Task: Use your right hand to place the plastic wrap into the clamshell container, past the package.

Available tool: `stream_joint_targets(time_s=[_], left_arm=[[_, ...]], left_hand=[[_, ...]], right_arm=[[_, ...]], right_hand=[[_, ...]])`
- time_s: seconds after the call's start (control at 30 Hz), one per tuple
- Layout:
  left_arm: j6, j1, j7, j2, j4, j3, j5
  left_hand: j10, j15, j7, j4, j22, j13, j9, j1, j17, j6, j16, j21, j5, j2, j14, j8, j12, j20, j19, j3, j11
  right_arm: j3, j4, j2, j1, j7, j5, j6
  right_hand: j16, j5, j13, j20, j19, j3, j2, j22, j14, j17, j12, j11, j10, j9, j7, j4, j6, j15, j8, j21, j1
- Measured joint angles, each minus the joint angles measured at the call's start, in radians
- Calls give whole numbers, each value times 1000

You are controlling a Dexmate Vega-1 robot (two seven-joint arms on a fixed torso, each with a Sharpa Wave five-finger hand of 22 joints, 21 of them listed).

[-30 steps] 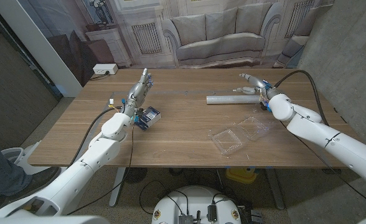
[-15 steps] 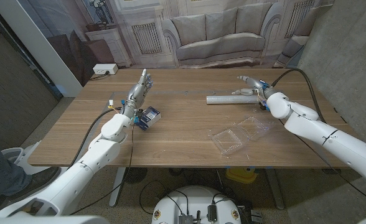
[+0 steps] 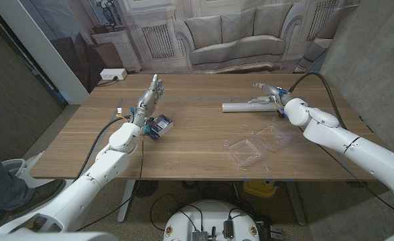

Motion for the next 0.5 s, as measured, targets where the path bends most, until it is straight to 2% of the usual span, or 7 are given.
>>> stream_joint_targets(time_s=[0.07, 0.1, 0.5], left_arm=[[0, 0, 1, 0, 0, 0, 1], [0, 1, 1, -1, 0, 0, 1], [2, 2, 8, -2, -6, 0, 4]], left_hand=[[0, 0, 0, 0, 0, 0, 0, 0, 0, 0, 0, 0, 0, 0, 0, 0, 0, 0, 0, 0, 0], [0, 0, 0, 0, 0, 0, 0, 0, 0, 0, 0, 0, 0, 0, 0, 0, 0, 0, 0, 0, 0], [0, 0, 0, 0, 0, 0, 0, 0, 0, 0, 0, 0, 0, 0, 0, 0, 0, 0, 0, 0, 0]], right_arm=[[-5, 1, 1, 4, 0, 0, 0], [-10, 1, 1, 8, 41, -39, -28], [-39, 3, 3, 33, 79, -83, -66]], right_hand=[[0, 0, 0, 0, 0, 2, 0, 0, -2, 0, 0, 0, 0, 0, 0, 2, 0, -2, 0, 0, 0], [0, 0, 0, 0, 0, 3, 0, 0, -2, 0, 0, 0, 0, 0, 0, 3, 0, -2, 0, 0, 0], [0, 0, 0, 0, 0, 0, 0, 0, -1, 0, 0, 0, 0, 0, 0, 9, 0, -2, 0, 0, 0]])
